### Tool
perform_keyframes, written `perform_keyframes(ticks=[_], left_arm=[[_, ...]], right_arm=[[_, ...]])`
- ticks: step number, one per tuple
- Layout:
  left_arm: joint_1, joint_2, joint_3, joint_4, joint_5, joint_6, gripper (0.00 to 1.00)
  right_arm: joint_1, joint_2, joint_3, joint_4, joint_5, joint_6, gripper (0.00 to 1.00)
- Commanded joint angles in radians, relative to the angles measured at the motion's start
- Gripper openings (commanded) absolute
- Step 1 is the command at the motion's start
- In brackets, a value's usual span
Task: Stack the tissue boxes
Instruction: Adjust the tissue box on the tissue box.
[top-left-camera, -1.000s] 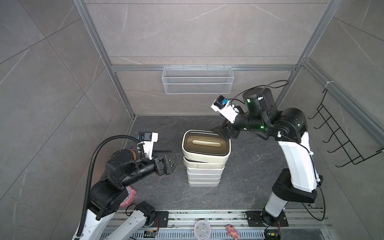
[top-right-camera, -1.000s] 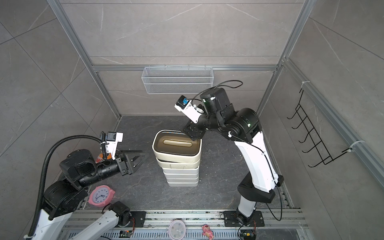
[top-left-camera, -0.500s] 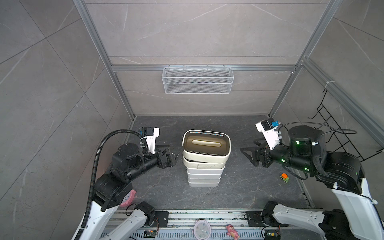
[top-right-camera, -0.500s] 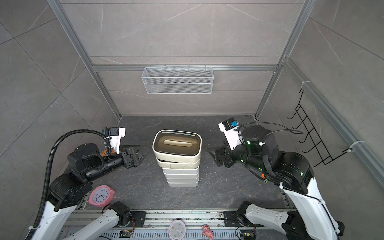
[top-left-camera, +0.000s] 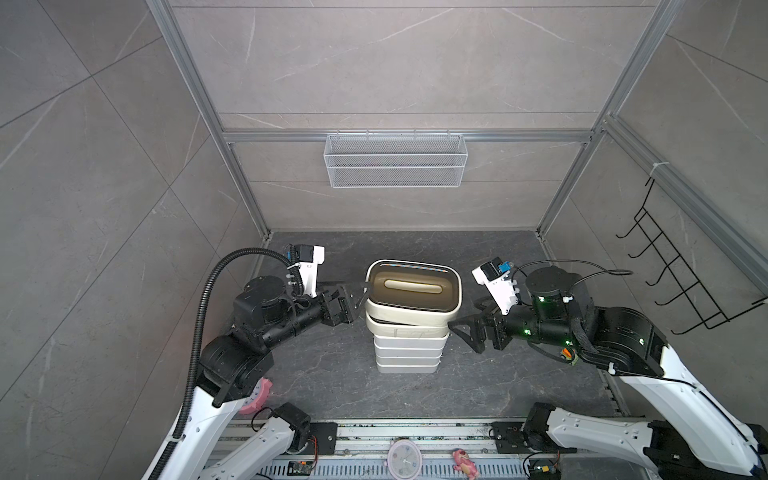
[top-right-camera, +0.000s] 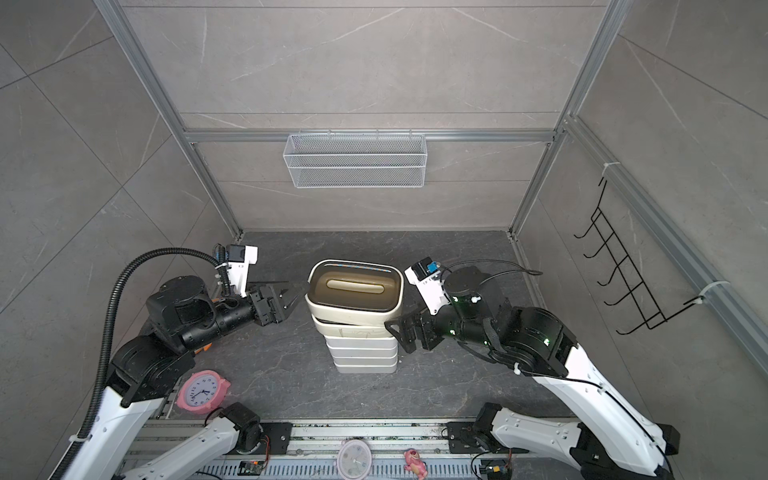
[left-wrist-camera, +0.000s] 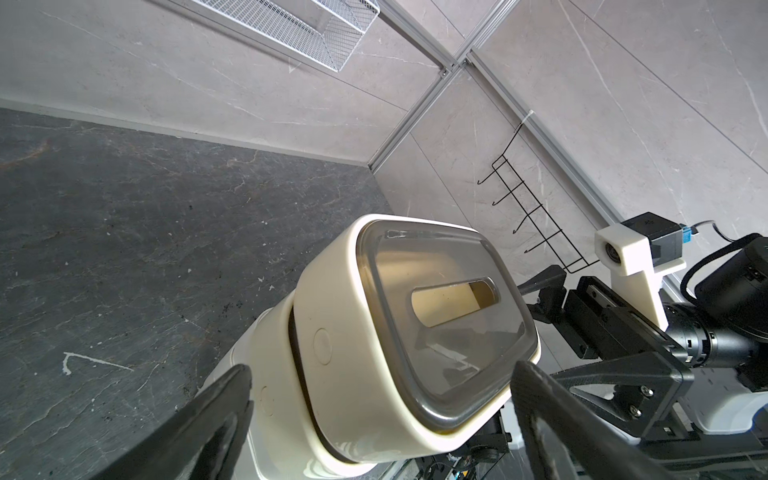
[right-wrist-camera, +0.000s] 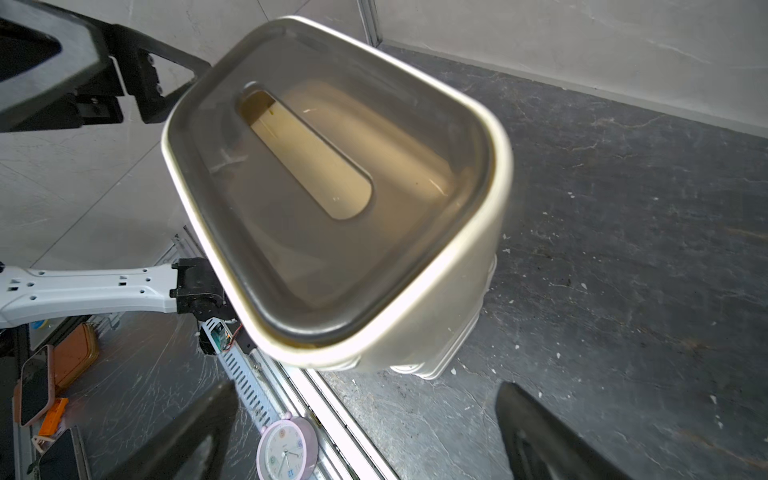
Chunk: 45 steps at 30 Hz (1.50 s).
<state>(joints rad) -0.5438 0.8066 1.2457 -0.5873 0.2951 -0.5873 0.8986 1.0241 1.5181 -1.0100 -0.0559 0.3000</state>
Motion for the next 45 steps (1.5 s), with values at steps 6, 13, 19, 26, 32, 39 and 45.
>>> perform_keyframes(ticks=[6, 13, 19, 26, 32, 39, 45], left_arm=[[-0.001, -0.001, 0.033, 0.049, 0.028, -0.013, 1.00], [-0.002, -0.005, 0.036, 0.038, 0.034, -0.011, 1.00], [-0.002, -0.012, 0.035, 0.035, 0.036, -0.010, 1.00], [-0.002, -0.015, 0.034, 0.030, 0.037, -0.009, 1.00], [-0.001, -0.014, 0.034, 0.033, 0.040, -0.011, 1.00], [-0.001, -0.014, 0.032, 0.034, 0.042, -0.011, 1.00], [-0.001, -0.015, 0.029, 0.036, 0.050, -0.019, 1.00]], right_arm=[[0.047, 0.037, -0.001, 0.009, 0.081, 0.019, 0.96], [0.056, 0.061, 0.006, 0.003, 0.129, 0.014, 0.96], [0.057, 0.073, 0.018, -0.005, 0.137, 0.001, 0.96], [0.057, 0.083, 0.036, -0.030, 0.156, -0.011, 0.97], [0.058, 0.079, 0.040, -0.034, 0.163, -0.015, 0.97], [0.057, 0.092, 0.047, -0.030, 0.150, -0.030, 0.97], [0.058, 0.091, 0.052, -0.032, 0.136, -0.051, 0.97]])
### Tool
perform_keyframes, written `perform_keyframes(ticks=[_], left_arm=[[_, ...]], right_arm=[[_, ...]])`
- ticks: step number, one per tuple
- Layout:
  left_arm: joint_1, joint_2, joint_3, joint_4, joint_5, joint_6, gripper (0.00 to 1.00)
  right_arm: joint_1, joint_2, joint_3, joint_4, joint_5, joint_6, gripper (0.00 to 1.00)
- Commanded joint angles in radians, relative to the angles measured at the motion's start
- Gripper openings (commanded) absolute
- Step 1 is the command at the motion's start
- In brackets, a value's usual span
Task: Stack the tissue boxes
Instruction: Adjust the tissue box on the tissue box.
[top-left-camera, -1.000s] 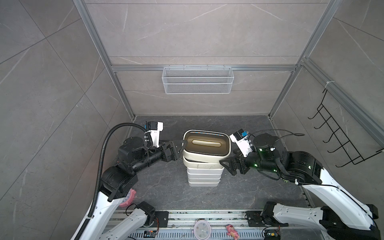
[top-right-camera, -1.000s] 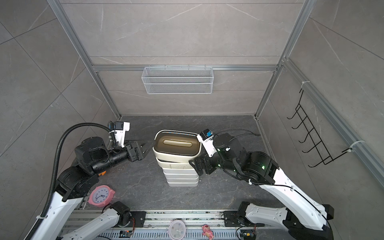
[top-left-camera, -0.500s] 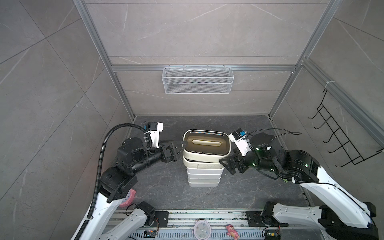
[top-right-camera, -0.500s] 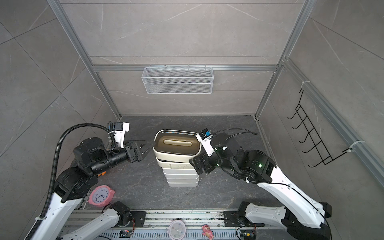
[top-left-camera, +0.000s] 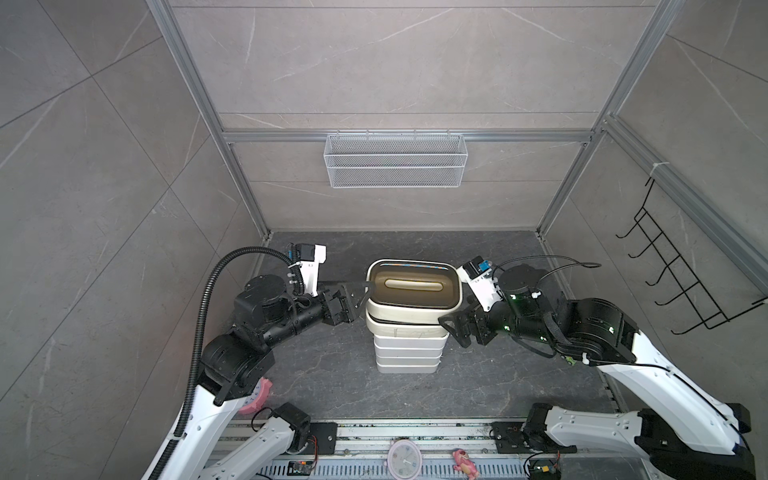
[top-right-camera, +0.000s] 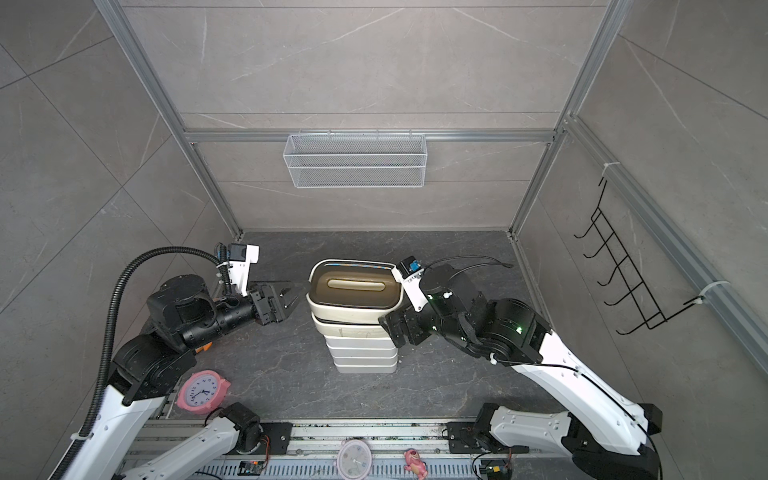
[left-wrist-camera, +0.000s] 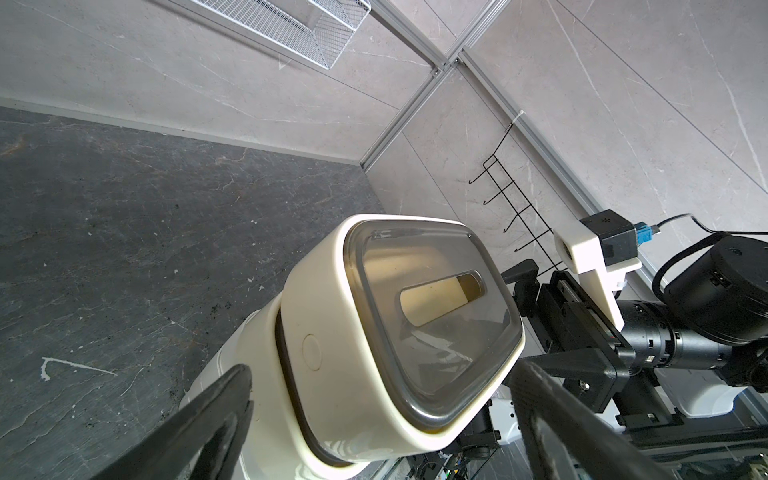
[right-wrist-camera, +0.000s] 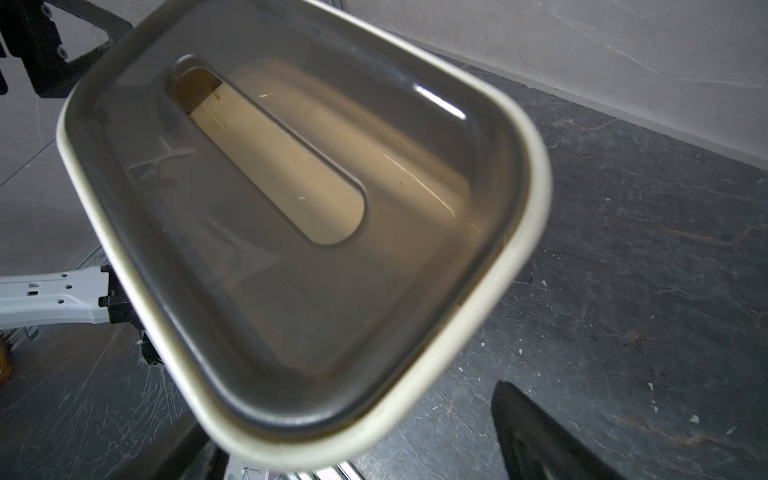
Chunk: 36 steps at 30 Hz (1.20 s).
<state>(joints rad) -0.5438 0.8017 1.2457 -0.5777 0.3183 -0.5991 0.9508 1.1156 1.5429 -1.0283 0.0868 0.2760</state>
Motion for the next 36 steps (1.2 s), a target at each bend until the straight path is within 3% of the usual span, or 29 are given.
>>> perform_keyframes(ticks=[1, 21, 32, 36], left_arm=[[-0.002, -0.010, 0.028, 0.030, 0.032, -0.010, 1.00], [-0.001, -0.024, 0.033, 0.011, 0.027, 0.001, 1.00], [-0.002, -0.057, 0.032, -0.041, -0.012, 0.016, 1.00], [-0.002, -0.081, 0.043, -0.138, -0.115, 0.069, 1.00]], right_arm=[[0.006, -0.003, 0.025, -0.013, -0.006, -0.027, 0.97], [0.007, -0.077, -0.004, -0.019, -0.005, -0.029, 0.98], [0.007, -0.201, -0.036, 0.006, 0.113, 0.014, 1.00], [0.006, -0.231, -0.060, -0.014, 0.188, 0.060, 1.00]])
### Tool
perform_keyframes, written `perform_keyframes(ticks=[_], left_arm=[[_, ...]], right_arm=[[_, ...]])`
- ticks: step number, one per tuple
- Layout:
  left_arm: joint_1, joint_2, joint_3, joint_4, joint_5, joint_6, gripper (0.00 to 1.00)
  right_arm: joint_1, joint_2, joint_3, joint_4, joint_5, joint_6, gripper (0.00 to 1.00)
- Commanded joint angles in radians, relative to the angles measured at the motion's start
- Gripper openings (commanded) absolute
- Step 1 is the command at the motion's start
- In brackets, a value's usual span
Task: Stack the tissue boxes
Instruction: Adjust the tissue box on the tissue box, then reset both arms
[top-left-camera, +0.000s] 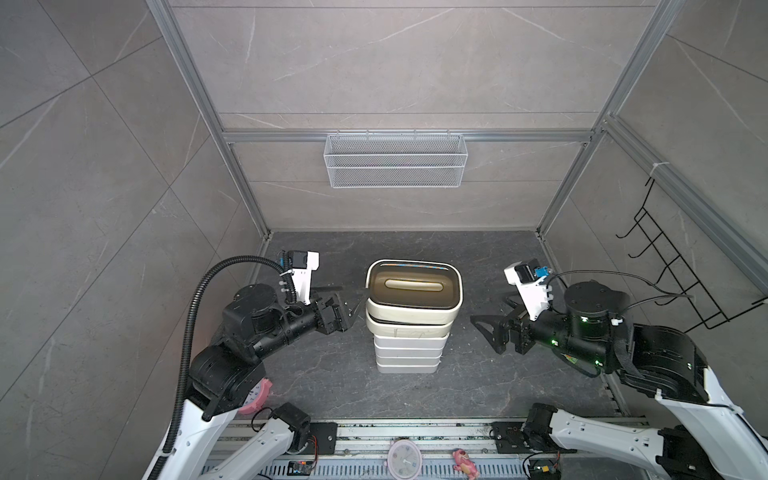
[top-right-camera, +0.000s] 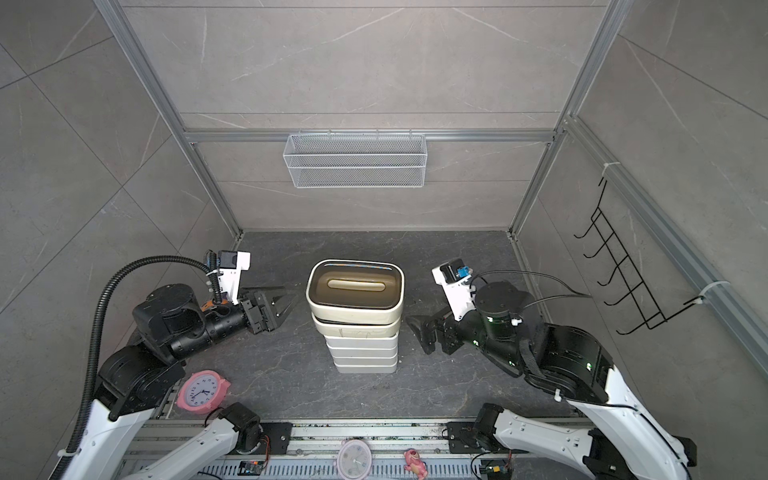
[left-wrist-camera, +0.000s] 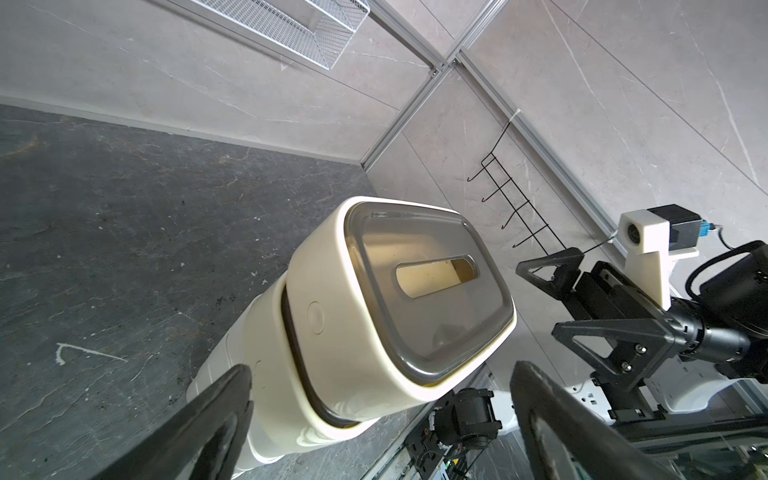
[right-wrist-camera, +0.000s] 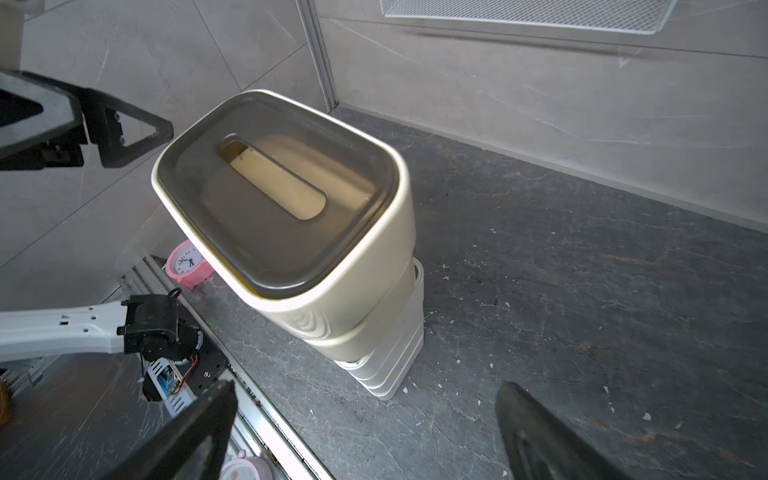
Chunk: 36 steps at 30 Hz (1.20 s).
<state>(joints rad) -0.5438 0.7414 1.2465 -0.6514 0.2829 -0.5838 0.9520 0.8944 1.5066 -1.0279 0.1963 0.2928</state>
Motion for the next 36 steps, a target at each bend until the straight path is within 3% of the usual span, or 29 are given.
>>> perform_keyframes(ticks=[1, 5, 11, 13, 16, 20, 23, 25, 27, 28, 30, 32, 36], left_arm=[[-0.002, -0.028, 0.043, -0.086, -0.109, 0.066, 1.00], [-0.001, -0.038, 0.037, -0.166, -0.226, 0.095, 1.00], [-0.002, 0.012, -0.046, -0.258, -0.489, 0.103, 1.00], [0.001, 0.032, -0.071, -0.267, -0.582, 0.101, 1.00], [0.025, 0.050, -0.115, -0.256, -0.659, 0.115, 1.00], [0.167, 0.070, -0.276, -0.099, -0.557, 0.213, 1.00], [0.403, 0.119, -0.418, 0.046, -0.342, 0.206, 1.00], [0.537, 0.163, -0.490, 0.126, -0.266, 0.182, 1.00], [0.660, 0.216, -0.489, 0.154, -0.168, 0.156, 1.00], [0.685, 0.239, -0.480, 0.172, -0.183, 0.157, 1.00], [0.687, 0.269, -0.484, 0.211, -0.340, 0.135, 1.00], [0.685, 0.288, -0.553, 0.338, -0.419, 0.125, 1.00], [0.680, 0.317, -0.732, 0.648, -0.452, 0.172, 1.00]], right_arm=[[0.005, -0.016, -0.033, -0.019, 0.098, 0.052, 1.00], [0.004, -0.032, -0.095, -0.012, 0.160, 0.079, 1.00], [-0.034, -0.026, -0.246, 0.067, 0.184, 0.118, 1.00], [-0.123, -0.045, -0.298, 0.112, 0.121, 0.110, 1.00], [-0.355, -0.029, -0.355, 0.166, -0.110, 0.101, 1.00], [-0.534, 0.044, -0.441, 0.253, -0.244, 0.067, 1.00], [-0.640, 0.089, -0.523, 0.345, -0.287, 0.052, 1.00], [-0.728, 0.098, -0.582, 0.426, -0.332, 0.056, 1.00], [-0.823, 0.118, -0.641, 0.504, -0.359, 0.061, 1.00], [-0.876, 0.139, -0.674, 0.555, -0.379, 0.063, 1.00], [-0.954, 0.201, -0.731, 0.656, -0.410, 0.065, 1.00], [-0.997, 0.280, -0.770, 0.760, -0.423, 0.051, 1.00], [-1.003, 0.367, -0.828, 0.925, -0.346, -0.018, 1.00]])
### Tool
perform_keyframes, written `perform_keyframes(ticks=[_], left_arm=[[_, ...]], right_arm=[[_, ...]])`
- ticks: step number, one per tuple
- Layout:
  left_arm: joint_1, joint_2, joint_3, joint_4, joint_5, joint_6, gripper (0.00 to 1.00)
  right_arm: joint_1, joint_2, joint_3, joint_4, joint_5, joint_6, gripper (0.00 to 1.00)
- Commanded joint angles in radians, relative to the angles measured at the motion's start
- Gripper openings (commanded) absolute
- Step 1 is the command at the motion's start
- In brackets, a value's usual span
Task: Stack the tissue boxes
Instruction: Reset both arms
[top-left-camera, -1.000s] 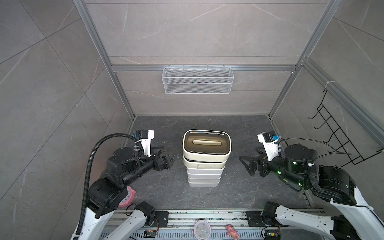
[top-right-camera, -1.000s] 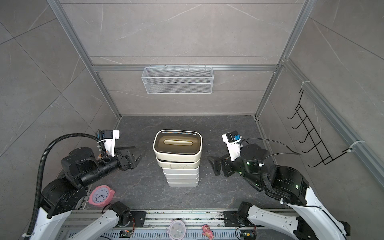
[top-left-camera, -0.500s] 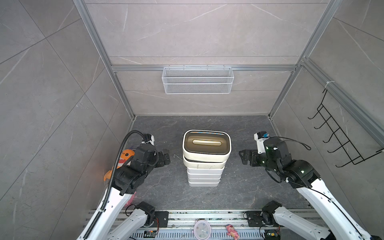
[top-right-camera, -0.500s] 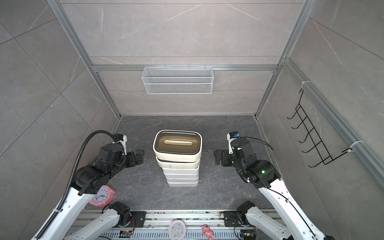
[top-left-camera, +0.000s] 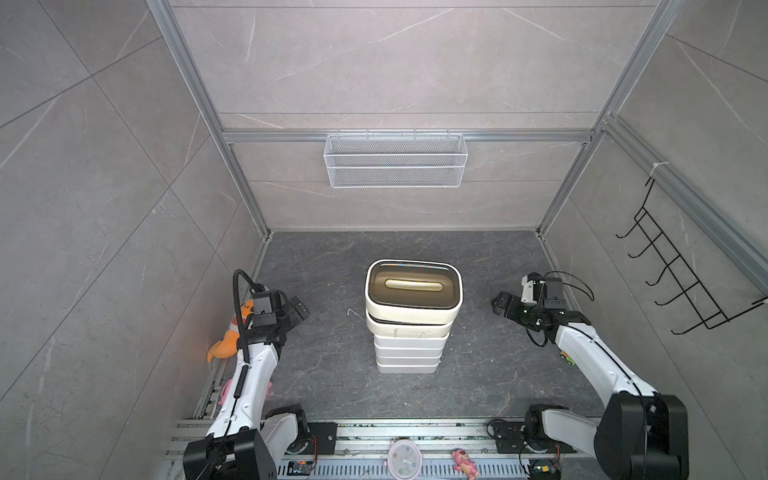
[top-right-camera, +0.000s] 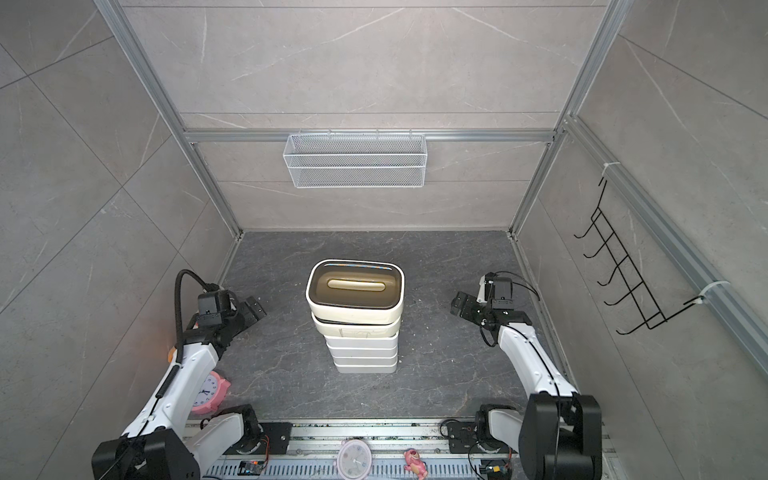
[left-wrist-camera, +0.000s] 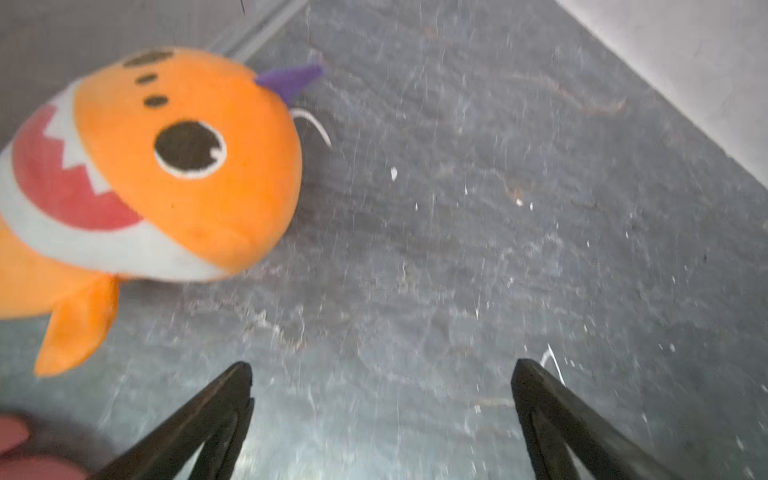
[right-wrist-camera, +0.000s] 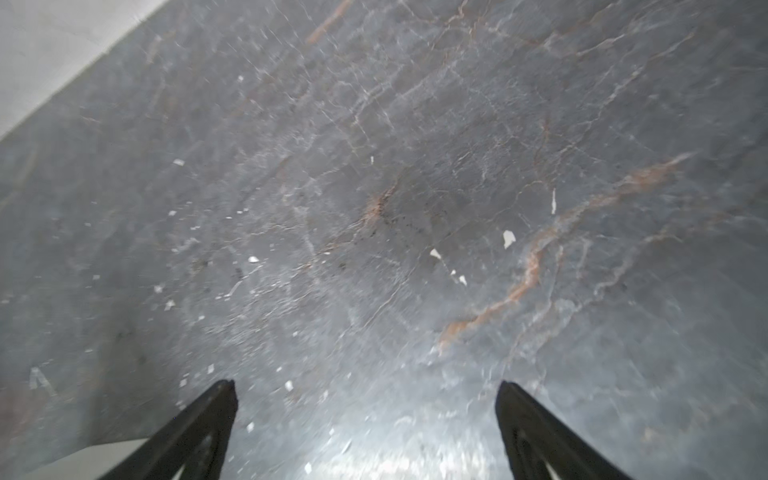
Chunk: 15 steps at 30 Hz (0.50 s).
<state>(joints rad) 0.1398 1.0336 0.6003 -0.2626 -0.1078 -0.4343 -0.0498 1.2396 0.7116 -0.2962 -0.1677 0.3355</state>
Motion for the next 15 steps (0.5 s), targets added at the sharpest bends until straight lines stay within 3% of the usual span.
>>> perform_keyframes(ticks=[1, 4, 7, 9, 10, 15], left_arm=[[-0.017, 0.036, -0.113, 0.332, -0.085, 0.032, 1.00], [-0.073, 0.090, -0.095, 0.388, -0.195, 0.138, 1.00], [-0.123, 0.177, -0.160, 0.616, -0.246, 0.230, 1.00], [-0.128, 0.239, -0.210, 0.772, -0.249, 0.258, 1.00], [-0.133, 0.245, -0.200, 0.759, -0.240, 0.274, 1.00], [-0.144, 0.354, -0.295, 1.110, -0.173, 0.393, 1.00]], right_arm=[[-0.001, 0.031, -0.054, 0.243, 0.038, -0.077, 1.00], [-0.001, 0.063, -0.101, 0.359, 0.109, -0.132, 1.00], [-0.001, 0.073, -0.160, 0.485, 0.145, -0.123, 1.00], [-0.001, 0.085, -0.221, 0.622, 0.165, -0.108, 1.00], [0.001, 0.102, -0.246, 0.698, 0.166, -0.114, 1.00], [0.038, 0.147, -0.246, 0.827, 0.205, -0.207, 1.00]])
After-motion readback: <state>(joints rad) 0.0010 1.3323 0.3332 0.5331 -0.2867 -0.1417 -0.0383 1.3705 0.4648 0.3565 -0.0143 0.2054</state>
